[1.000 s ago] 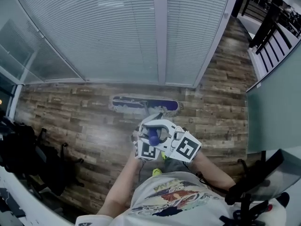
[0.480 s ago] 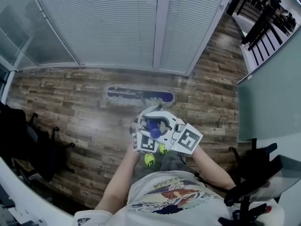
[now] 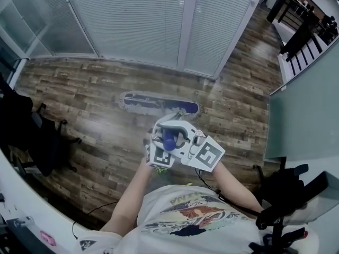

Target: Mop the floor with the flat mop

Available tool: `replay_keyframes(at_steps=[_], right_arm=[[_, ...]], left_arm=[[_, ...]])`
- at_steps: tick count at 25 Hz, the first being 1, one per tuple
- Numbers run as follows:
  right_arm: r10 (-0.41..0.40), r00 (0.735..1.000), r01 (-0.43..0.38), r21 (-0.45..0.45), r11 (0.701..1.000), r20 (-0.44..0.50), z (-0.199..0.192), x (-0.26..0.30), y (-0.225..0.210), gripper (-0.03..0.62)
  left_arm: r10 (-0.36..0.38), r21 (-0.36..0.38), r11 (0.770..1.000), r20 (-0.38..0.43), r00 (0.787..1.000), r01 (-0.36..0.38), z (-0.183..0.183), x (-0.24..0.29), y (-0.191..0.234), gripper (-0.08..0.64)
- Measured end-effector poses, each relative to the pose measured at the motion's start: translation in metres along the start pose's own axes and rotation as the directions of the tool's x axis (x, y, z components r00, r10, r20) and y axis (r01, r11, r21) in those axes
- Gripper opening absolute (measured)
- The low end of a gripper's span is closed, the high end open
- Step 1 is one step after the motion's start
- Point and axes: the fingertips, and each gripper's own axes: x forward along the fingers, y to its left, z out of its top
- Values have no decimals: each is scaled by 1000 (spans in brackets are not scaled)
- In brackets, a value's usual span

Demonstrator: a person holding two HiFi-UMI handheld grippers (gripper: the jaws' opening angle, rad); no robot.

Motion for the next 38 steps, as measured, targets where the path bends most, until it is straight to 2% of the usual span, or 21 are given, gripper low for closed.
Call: replay_keyframes(at_steps=[3,7,10,11,14,15,18,22,25,30,33,36,38], right_arm=[[30,1000,-30,-3,1000,-3,5,-38,37,160],[28,990,-36,53,998,142,36,-93,91,161],[67,985,-78,64,995,161,47,-128,129,161],[82,983,-93,65,993,163,49,-136,137,160],[125,978,-134,45,990,166,51,-153,151,160],[139,978,-147,35,989,158,50,-158,154,160],[167,977,-171,20,985,132,44,-170,163,160],[217,969,-215,-29,976,116,36,-189,189,160],[228,967,-228,-14,974,110,27,-204,211,166],[261,965,-261,-21,965,-21,6,-222,237,170],[233,969,-234,8,972,81,21,-220,235,170],[230,970,-231,3,973,81,12,-214,223,170],[199,966,-207,28,978,165,25,-209,210,169]], left_arm=[[24,-6,1000,-15,1000,-24,14,-17,-45,12],[59,-15,998,-37,998,-59,36,-46,-114,14],[52,-65,996,-73,996,-57,52,-71,-157,15],[32,-78,996,-74,997,-38,57,-77,-166,24],[-37,-56,998,66,997,41,80,-80,-181,31],[-76,-56,995,84,994,81,83,-80,-189,44],[-167,-58,983,85,982,172,84,-84,-210,59],[-220,-30,975,56,974,222,81,-94,-242,64],[-258,-31,965,35,966,259,76,-103,-269,82],[-247,-67,966,29,968,249,74,-115,-291,100],[-219,-55,974,31,975,220,75,-116,-289,99],[-196,-33,980,31,980,197,69,-107,-279,98],[-182,-18,983,41,982,183,70,-100,-271,81]])
